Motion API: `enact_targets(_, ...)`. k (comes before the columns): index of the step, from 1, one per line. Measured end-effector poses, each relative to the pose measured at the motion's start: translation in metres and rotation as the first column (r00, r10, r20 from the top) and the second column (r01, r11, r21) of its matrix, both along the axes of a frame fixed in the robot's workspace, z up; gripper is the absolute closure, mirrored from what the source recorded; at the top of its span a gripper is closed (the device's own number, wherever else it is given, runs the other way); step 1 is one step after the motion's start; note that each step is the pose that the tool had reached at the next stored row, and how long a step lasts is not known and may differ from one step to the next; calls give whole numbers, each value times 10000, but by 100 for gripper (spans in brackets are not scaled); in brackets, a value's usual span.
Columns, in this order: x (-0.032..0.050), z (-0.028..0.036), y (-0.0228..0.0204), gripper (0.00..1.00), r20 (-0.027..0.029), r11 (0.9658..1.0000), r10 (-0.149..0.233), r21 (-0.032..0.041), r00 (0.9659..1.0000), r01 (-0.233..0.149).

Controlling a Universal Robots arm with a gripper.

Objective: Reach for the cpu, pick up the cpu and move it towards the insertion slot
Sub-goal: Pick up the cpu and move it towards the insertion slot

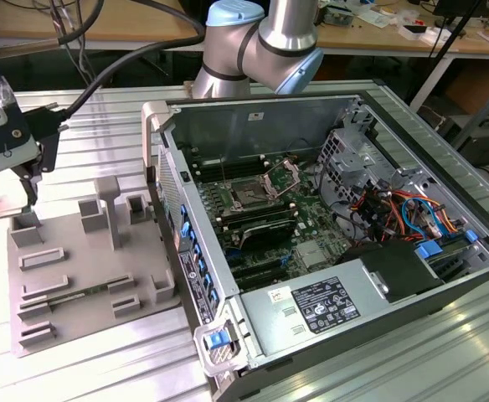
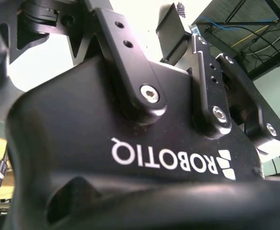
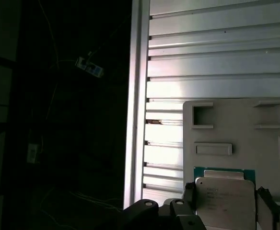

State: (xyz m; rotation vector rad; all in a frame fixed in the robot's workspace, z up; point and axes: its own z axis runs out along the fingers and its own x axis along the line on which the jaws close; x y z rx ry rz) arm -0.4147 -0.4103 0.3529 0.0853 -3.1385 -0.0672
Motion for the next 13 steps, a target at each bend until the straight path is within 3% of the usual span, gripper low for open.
enact_targets(13,0,119,0,45,-1,10000,0,0,10000,0)
